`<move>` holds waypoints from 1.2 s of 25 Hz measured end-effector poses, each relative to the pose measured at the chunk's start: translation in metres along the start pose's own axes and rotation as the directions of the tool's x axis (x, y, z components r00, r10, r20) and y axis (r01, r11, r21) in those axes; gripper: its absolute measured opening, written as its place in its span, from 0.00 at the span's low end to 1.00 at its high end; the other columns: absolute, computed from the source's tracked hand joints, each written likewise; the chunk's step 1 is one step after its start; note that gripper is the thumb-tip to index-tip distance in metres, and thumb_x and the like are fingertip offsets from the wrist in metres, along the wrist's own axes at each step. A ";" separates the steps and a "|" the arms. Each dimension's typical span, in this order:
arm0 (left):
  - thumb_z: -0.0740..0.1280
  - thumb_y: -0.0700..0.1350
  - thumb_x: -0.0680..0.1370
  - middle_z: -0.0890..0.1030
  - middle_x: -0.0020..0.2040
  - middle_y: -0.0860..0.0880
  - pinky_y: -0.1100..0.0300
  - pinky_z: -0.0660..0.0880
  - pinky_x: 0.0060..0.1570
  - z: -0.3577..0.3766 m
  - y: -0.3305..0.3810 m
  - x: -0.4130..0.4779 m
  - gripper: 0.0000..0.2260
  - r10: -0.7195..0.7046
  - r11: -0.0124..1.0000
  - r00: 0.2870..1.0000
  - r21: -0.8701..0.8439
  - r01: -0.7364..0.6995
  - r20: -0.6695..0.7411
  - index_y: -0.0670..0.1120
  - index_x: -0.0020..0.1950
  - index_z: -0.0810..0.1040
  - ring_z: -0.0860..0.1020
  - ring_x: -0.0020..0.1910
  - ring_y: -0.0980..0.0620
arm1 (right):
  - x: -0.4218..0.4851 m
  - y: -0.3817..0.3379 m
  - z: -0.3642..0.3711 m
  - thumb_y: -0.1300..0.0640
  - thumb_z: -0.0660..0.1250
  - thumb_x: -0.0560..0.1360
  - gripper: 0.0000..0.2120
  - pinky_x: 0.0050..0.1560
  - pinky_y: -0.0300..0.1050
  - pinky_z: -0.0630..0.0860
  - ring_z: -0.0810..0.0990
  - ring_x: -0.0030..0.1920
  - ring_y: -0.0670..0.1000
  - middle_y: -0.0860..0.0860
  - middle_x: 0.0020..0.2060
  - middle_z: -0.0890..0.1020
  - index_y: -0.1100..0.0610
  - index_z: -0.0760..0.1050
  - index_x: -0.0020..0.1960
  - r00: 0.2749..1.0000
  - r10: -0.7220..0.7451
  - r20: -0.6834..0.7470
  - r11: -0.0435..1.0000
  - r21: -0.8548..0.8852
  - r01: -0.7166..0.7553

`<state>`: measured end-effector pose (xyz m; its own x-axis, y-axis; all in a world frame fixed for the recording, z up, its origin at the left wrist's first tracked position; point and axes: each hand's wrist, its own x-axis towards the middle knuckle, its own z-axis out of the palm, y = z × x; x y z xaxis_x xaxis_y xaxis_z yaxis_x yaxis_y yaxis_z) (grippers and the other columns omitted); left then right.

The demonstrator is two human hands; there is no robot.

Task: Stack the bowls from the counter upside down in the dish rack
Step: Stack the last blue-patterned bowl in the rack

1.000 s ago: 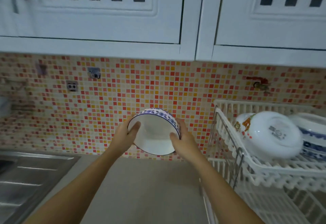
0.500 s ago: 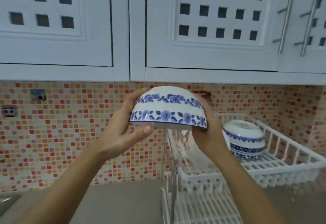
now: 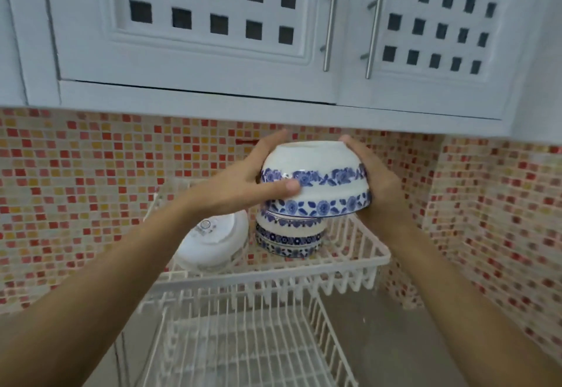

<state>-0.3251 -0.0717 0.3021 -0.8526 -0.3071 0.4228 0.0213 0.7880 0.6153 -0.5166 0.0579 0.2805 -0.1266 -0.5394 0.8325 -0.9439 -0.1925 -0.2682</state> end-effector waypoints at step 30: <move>0.74 0.60 0.64 0.41 0.75 0.47 0.48 0.54 0.72 0.095 -0.050 0.021 0.47 -0.207 0.737 0.972 0.636 0.230 -0.112 0.57 0.74 0.49 0.48 0.75 0.44 | -0.011 0.091 0.040 0.43 0.79 0.59 0.63 0.69 0.48 0.66 0.54 0.73 0.51 0.42 0.72 0.44 0.51 0.36 0.76 0.764 -0.016 0.645 0.983 -0.129 0.130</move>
<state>-0.3937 -0.0670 0.2174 -0.7748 -0.5213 0.3576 -0.5124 0.8492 0.1277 -0.5888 0.0132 0.2278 0.1154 -0.9375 0.3284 -0.9838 -0.1535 -0.0925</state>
